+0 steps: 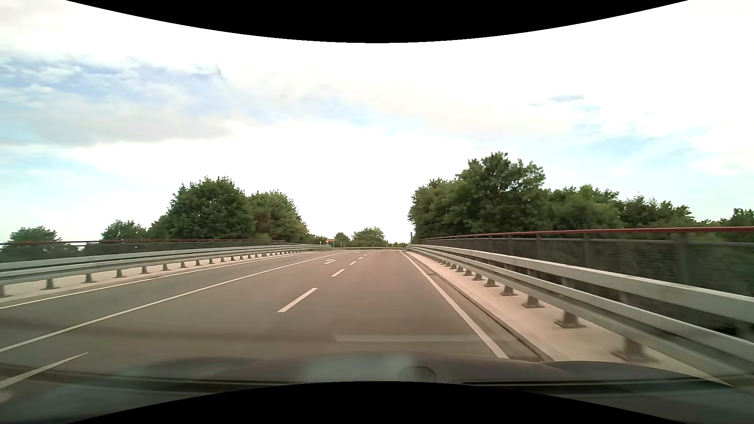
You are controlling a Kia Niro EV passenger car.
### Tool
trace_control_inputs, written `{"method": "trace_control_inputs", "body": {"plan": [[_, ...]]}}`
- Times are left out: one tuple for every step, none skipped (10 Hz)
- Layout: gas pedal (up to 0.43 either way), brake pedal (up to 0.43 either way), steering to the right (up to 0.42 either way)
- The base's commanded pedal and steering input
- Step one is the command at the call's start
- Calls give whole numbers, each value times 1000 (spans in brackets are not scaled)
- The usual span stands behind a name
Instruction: Follow the waypoints while adhering to traffic rules and regulations
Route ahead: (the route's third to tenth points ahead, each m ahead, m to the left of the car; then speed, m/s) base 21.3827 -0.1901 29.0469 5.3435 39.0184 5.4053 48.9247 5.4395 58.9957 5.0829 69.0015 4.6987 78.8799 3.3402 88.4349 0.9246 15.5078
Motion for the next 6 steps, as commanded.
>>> {"method": "trace_control_inputs", "body": {"plan": [[87, 0, -3], [59, 0, -3], [59, 0, -3], [59, 0, -3], [67, 0, -3], [98, 0, -3]]}}
